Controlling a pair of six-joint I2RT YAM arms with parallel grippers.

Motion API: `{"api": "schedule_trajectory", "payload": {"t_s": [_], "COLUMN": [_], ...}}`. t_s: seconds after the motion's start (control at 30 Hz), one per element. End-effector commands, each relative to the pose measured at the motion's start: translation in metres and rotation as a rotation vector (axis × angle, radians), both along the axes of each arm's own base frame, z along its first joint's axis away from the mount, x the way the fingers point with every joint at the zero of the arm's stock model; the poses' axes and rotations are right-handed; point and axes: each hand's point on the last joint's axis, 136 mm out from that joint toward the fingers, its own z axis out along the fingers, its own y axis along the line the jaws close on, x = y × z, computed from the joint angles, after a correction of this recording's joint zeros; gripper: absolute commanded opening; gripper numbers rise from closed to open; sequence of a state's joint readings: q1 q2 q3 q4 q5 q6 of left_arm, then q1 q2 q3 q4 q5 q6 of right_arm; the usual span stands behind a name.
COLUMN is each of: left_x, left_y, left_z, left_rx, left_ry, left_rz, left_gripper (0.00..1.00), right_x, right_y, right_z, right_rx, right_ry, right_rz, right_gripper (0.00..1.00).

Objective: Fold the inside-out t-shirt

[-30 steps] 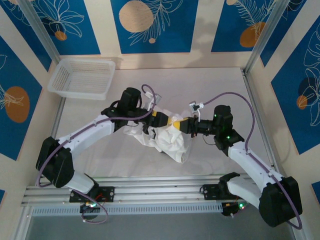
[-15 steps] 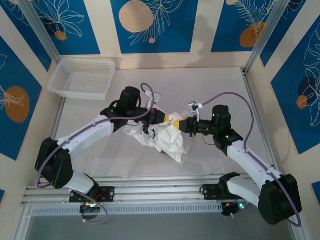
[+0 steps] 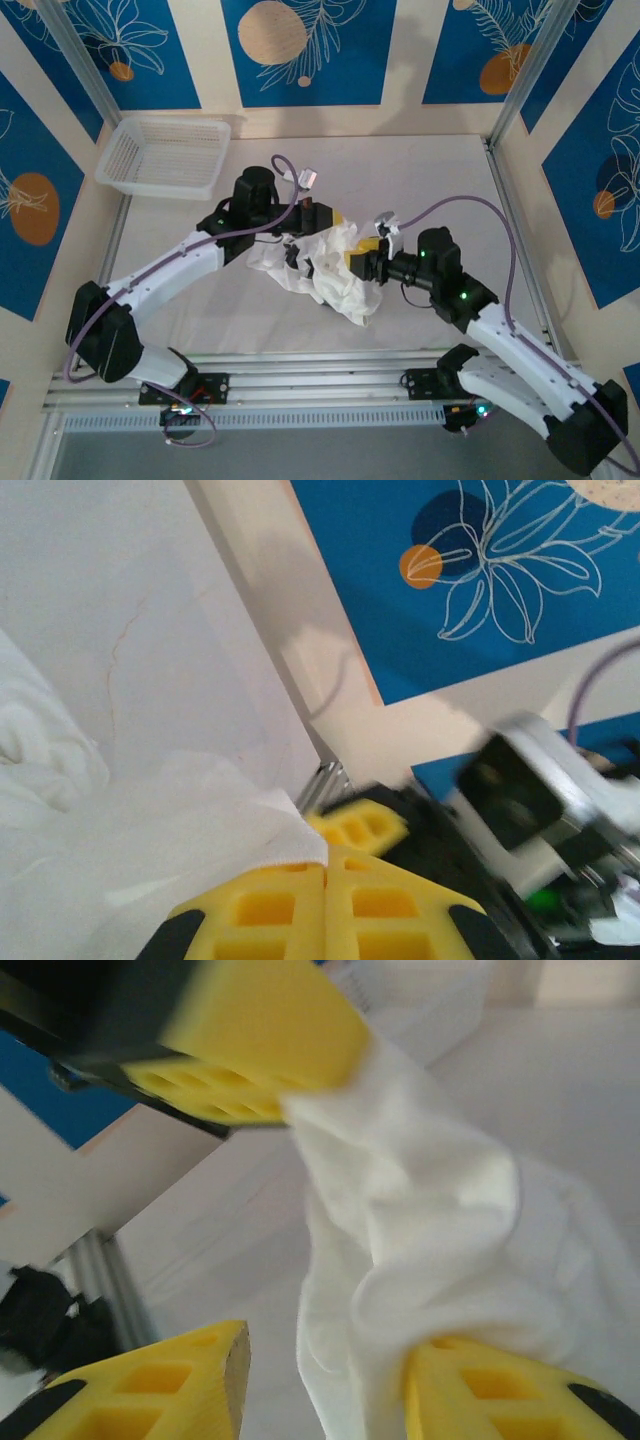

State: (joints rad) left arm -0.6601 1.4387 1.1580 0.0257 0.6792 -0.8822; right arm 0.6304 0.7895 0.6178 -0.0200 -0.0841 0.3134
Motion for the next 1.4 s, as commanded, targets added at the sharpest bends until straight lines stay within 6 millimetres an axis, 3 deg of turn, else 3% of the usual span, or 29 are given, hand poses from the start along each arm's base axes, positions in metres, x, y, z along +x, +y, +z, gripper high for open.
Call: {"api": "schedule_trajectory", "payload": {"t_s": [0.0,0.07,0.2,0.33,0.53,0.63,0.83,0.87,0.93,0.97,1.03,1.13,1.2,1.37], "left_x": [0.009,0.017,0.025,0.027,0.025,0.024,0.025,0.024,0.026,0.029,0.041,0.055,0.052,0.021], "left_y": [-0.001,0.002,0.001,-0.003,-0.002,-0.002,-0.002,-0.002,0.000,0.005,0.025,0.061,0.074,0.086], "left_z": [0.010,0.007,0.005,0.005,0.007,0.006,0.006,0.007,0.006,0.004,-0.007,-0.027,-0.033,-0.045], "left_rx": [0.015,0.037,0.055,0.045,0.050,0.051,0.047,0.043,0.057,0.084,0.177,0.360,0.419,0.440], "left_ry": [-0.005,0.014,0.043,0.063,0.056,0.054,0.058,0.055,0.038,0.024,-0.021,-0.130,-0.181,-0.284], "left_rz": [0.063,0.115,0.150,0.147,0.141,0.135,0.139,0.136,0.144,0.166,0.242,0.337,0.336,0.233], "left_gripper": [0.00,0.00,0.00,0.00,0.00,0.00,0.00,0.00,0.00,0.00,0.03,0.26,0.38,0.51], "right_x": [0.026,0.023,0.023,0.045,0.080,0.083,0.076,0.077,0.079,0.078,0.073,0.056,0.048,0.044], "right_y": [-0.019,-0.005,0.019,0.019,0.006,0.015,0.040,0.040,0.038,0.037,0.036,0.037,0.032,0.018], "right_z": [0.021,0.033,0.032,0.019,-0.007,-0.002,0.005,0.002,-0.003,-0.003,0.004,0.023,0.032,0.034], "right_rx": [-0.091,-0.082,-0.045,-0.006,0.102,0.134,0.131,0.127,0.126,0.130,0.157,0.234,0.300,0.342], "right_ry": [-0.166,-0.199,-0.088,0.020,0.283,0.285,0.228,0.240,0.267,0.283,0.291,0.285,0.296,0.337], "right_rz": [-0.281,-0.320,-0.355,-0.446,-0.497,-0.420,-0.248,-0.247,-0.249,-0.237,-0.181,-0.019,0.070,0.140], "right_gripper": [0.40,0.33,0.27,0.40,0.49,0.57,0.59,0.53,0.26,0.14,0.00,0.00,0.00,0.00]}}
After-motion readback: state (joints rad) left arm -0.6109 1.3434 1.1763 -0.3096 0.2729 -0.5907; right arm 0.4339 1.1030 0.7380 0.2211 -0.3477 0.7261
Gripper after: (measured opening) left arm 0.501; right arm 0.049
